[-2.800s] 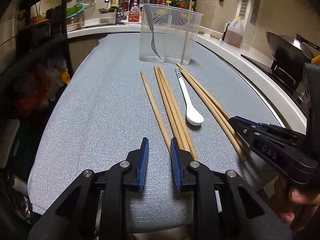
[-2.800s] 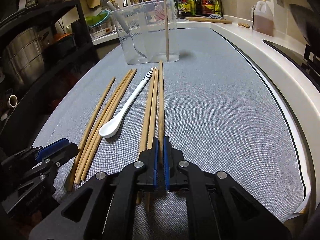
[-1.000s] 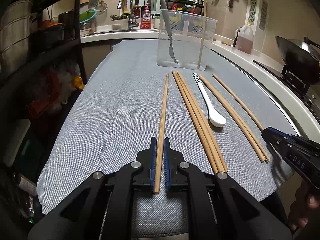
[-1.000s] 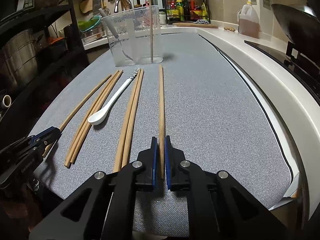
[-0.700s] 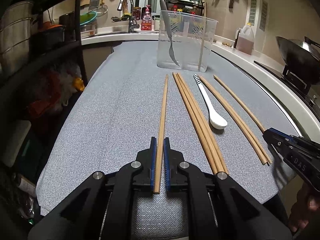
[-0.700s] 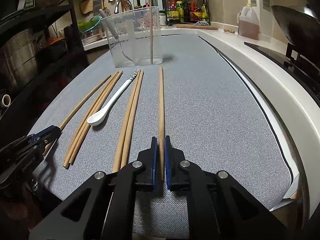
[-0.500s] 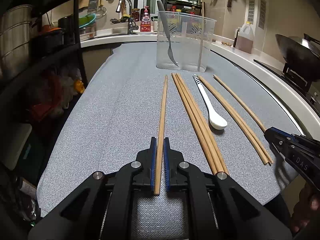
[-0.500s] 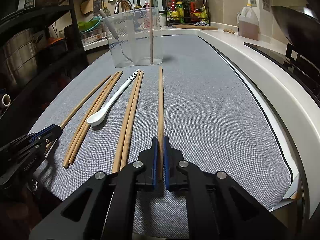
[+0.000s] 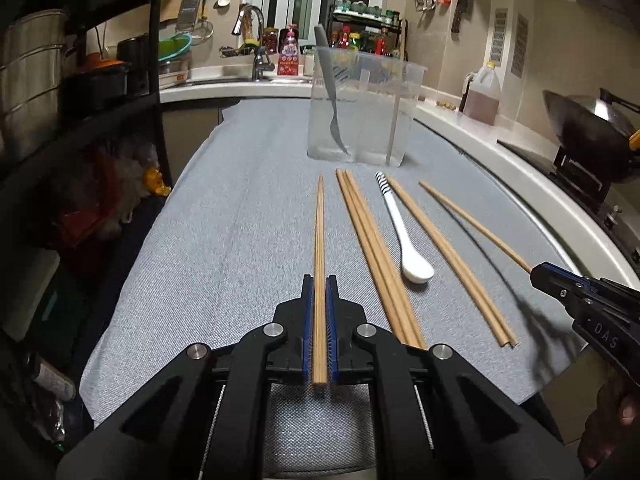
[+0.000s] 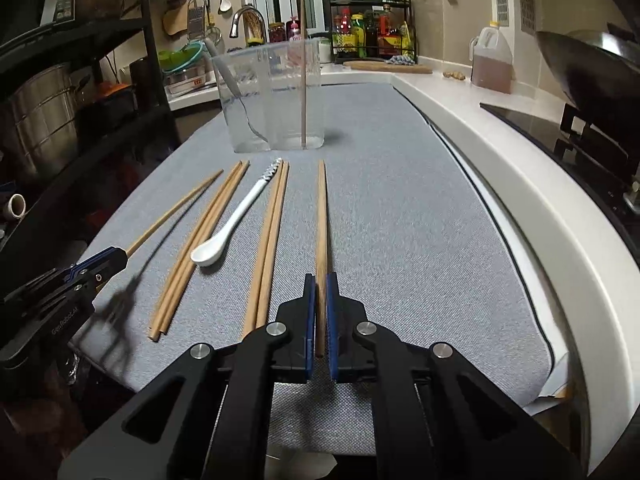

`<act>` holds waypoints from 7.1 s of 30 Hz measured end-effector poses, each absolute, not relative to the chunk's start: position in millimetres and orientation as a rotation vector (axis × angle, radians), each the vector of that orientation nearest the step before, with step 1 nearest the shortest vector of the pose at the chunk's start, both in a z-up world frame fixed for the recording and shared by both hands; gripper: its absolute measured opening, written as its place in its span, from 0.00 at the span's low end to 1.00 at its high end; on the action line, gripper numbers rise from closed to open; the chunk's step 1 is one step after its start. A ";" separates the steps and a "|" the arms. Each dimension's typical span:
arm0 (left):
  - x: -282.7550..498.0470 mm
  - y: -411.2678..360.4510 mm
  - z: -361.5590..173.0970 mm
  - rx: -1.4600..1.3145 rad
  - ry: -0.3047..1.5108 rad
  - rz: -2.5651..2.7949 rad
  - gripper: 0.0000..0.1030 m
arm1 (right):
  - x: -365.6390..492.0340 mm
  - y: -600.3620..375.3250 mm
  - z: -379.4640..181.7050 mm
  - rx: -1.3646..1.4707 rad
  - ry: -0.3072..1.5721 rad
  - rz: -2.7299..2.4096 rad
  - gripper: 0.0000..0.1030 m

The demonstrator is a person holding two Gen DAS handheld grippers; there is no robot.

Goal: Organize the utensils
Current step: 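Lift both held chopsticks with both grippers and carry them above the container, then open both grippers to drop the chopsticks into the container, then move both open grippers down over the remaining chopsticks on the cloth, then grasp a wooden chopstick with the left gripper while the right gripper grasps another chopstick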

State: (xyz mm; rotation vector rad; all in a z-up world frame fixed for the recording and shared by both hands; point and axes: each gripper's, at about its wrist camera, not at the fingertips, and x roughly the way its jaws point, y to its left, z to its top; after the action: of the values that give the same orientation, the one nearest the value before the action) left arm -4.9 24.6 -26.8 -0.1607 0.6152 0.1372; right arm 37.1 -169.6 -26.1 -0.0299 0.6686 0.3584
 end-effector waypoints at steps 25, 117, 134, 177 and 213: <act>-9.2 49.8 73.0 -0.175 0.438 0.073 0.06 | 30.0 -170.0 92.2 -0.033 0.465 0.396 0.05; 13.7 38.1 47.5 -0.170 0.543 0.051 0.20 | 50.4 -167.8 49.4 0.070 0.542 0.449 0.04; 14.5 3.3 -37.5 -0.191 0.707 -0.025 0.17 | 49.9 -146.9 -35.2 0.057 0.739 0.491 0.08; 15.0 -8.1 -47.7 -0.076 0.708 0.109 0.16 | 44.7 -155.9 -50.8 0.002 0.757 0.402 0.07; 12.4 2.3 -48.1 -0.100 0.703 0.127 0.06 | 41.0 -155.4 -51.4 -0.011 0.737 0.369 0.06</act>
State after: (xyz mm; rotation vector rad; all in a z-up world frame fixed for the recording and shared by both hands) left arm 12.4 2.3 -48.1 -0.0998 0.7035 0.1265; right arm 41.0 -155.4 -51.4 -0.0105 0.7366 0.3691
